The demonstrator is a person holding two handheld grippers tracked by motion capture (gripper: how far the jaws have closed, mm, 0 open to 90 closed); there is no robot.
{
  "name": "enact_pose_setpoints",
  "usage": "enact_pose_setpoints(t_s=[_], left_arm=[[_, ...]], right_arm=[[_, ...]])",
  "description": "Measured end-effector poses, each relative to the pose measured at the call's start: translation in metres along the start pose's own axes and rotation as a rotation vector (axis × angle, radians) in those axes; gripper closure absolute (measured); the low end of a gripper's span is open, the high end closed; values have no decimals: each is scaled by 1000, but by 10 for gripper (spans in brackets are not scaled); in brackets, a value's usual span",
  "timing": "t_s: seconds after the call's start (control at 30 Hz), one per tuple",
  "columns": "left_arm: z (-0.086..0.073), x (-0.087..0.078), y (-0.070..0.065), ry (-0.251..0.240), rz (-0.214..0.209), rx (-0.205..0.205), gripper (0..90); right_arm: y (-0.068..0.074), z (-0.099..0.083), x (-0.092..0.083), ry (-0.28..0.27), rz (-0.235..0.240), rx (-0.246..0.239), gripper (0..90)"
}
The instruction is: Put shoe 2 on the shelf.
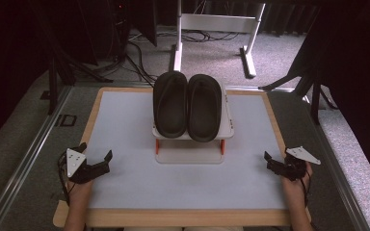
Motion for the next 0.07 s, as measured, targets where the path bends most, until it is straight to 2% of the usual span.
enact_pose_setpoints(t_s=[0.07], left_arm=[[0,0,0,0,0,-2,18]], right_arm=[[0,0,0,-1,4,-1,138]])
Point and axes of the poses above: each handheld gripper's, and its own axes: x roughly forward along the jaws, z roughly out of its top, y roughly to its left, the point moved 3 cm from there along x, roughly forward along the jaws, and after that the axes turned 2 degrees about z, right-handed, at the moved point
